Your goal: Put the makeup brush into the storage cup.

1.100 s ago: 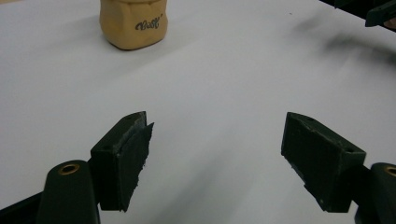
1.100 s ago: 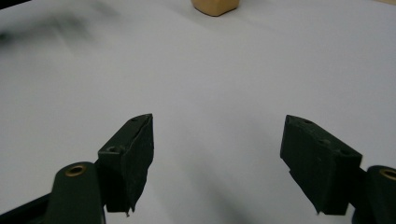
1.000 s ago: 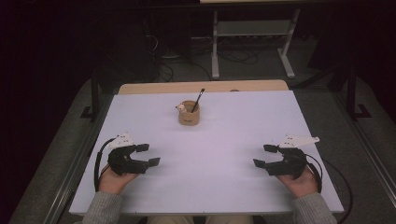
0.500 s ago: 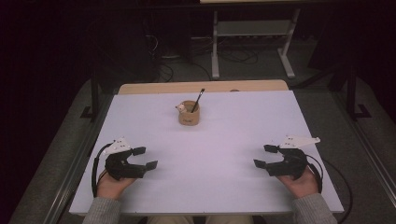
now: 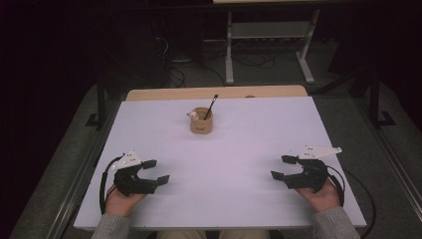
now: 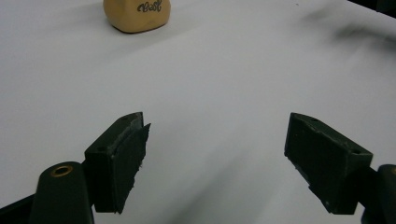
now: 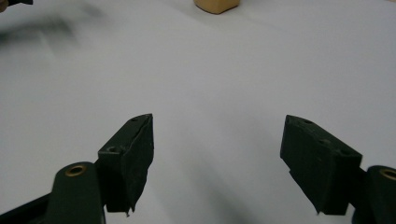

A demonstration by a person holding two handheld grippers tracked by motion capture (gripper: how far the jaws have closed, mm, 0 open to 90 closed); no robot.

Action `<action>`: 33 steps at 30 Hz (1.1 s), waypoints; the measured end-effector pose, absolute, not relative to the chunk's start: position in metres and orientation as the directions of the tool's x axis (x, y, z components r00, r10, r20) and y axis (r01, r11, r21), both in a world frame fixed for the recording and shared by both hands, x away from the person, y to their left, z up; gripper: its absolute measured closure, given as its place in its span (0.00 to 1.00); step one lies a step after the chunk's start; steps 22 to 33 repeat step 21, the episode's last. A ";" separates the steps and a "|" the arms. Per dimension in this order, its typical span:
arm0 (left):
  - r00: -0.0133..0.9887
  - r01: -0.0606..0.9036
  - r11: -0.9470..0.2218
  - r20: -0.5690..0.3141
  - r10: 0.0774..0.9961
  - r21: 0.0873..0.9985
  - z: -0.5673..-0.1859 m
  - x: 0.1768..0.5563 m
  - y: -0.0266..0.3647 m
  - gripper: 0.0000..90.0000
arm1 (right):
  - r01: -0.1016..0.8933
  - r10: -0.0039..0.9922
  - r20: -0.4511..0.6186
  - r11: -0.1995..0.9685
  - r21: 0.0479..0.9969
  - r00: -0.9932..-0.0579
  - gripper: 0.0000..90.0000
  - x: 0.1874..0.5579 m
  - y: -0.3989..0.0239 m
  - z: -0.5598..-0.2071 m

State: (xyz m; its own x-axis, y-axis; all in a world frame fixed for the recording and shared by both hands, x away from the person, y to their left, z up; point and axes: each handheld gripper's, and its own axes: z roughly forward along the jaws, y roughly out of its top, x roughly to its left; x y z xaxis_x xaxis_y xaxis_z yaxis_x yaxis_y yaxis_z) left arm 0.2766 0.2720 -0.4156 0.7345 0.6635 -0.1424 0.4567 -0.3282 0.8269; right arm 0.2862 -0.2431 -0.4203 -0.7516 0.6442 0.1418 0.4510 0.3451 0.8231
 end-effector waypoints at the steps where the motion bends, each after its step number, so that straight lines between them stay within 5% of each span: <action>1: 0.735 0.456 -0.327 -0.143 0.663 0.828 -0.416 0.276 0.272 0.22 | 0.451 0.644 0.142 0.344 0.823 -0.751 0.27 0.286 -0.243 -0.420; 33: 0.755 0.447 -0.358 -0.131 0.642 0.820 -0.423 0.272 0.268 0.22 | 0.454 0.638 0.149 0.346 0.821 -0.755 0.27 0.286 -0.245 -0.422</action>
